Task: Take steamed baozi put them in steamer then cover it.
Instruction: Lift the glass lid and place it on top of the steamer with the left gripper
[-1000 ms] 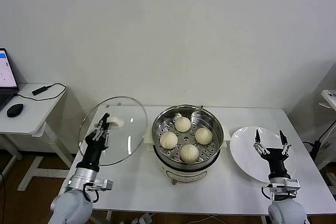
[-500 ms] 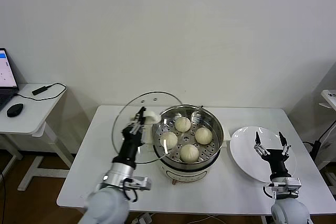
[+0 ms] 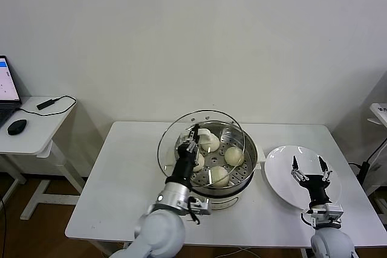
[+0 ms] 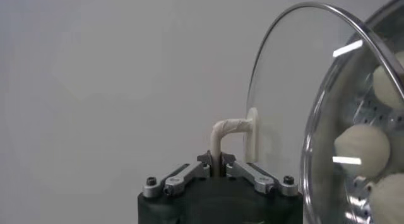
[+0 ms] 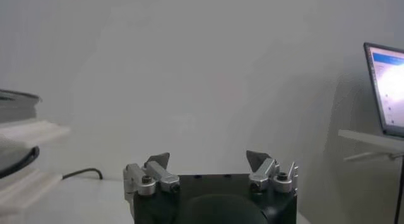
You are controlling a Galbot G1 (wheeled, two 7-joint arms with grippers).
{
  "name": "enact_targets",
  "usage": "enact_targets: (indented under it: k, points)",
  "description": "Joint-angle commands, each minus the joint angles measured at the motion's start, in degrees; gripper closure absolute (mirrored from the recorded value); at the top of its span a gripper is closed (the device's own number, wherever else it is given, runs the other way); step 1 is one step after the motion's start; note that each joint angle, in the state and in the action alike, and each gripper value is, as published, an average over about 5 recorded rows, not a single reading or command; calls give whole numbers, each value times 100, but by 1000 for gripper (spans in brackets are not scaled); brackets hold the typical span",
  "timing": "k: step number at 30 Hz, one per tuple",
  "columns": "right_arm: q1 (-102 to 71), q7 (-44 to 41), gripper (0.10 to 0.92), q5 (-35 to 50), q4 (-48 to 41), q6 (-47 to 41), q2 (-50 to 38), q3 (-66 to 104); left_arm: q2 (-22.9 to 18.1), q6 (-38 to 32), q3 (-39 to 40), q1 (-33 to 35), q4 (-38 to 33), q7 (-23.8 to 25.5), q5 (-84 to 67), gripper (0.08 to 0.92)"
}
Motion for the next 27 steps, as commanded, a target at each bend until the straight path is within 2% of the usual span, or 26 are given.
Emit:
enact_targets:
  k: [1, 17, 27]
  points:
    - [59, 16, 203, -22, -98, -215, 20, -13, -213, 454, 600, -522, 312, 503, 406, 808]
    - [152, 20, 203, -14, -219, -219, 25, -5, -450, 409, 712, -815, 844, 1178, 1411, 808]
    - [190, 24, 203, -10, -274, -207, 36, -14, -541, 331, 785, -888, 1118, 1240, 1545, 808]
